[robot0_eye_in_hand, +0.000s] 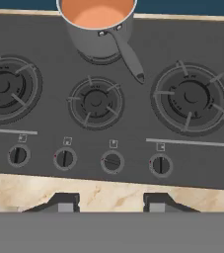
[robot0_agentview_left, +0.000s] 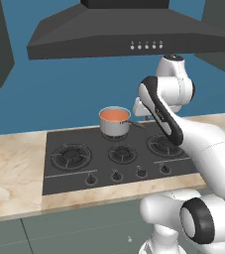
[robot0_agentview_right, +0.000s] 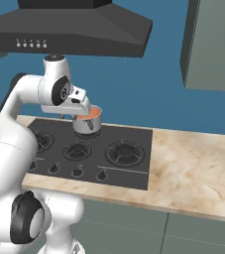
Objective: Wait until the marinara sauce is simmered to a deep red color and then turn off the stove.
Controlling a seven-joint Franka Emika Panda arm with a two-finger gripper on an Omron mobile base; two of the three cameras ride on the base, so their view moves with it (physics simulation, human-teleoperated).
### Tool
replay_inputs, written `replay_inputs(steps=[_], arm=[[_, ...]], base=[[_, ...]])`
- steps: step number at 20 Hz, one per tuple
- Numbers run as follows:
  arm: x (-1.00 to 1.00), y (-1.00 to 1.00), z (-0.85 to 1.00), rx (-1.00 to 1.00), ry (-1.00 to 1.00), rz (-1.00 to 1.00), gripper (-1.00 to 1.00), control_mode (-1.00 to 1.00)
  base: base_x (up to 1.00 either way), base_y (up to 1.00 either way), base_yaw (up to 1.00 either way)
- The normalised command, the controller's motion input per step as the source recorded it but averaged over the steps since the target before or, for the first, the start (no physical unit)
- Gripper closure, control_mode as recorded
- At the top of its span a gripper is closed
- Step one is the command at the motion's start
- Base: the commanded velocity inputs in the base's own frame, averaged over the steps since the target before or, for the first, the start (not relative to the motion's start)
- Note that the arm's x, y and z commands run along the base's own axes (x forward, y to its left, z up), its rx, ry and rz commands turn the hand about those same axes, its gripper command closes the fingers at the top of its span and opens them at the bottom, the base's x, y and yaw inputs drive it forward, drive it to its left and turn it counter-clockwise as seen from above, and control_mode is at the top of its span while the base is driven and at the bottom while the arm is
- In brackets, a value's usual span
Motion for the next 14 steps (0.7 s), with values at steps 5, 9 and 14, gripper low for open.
replay_inputs(steps=[5, 9, 14], arm=[[-0.24, 0.15, -0.15, -0.09, -0.12, 0.0, -1.0, -1.0], [0.0, 0.0, 0.0, 0.0, 0.0, 0.0, -1.0, -1.0], [0.0, 0.0, 0.0, 0.0, 0.0, 0.0, -1.0, -1.0]], base=[[0.0, 0.0, 0.0], [0.0, 0.0, 0.0], [0.0, 0.0, 0.0]])
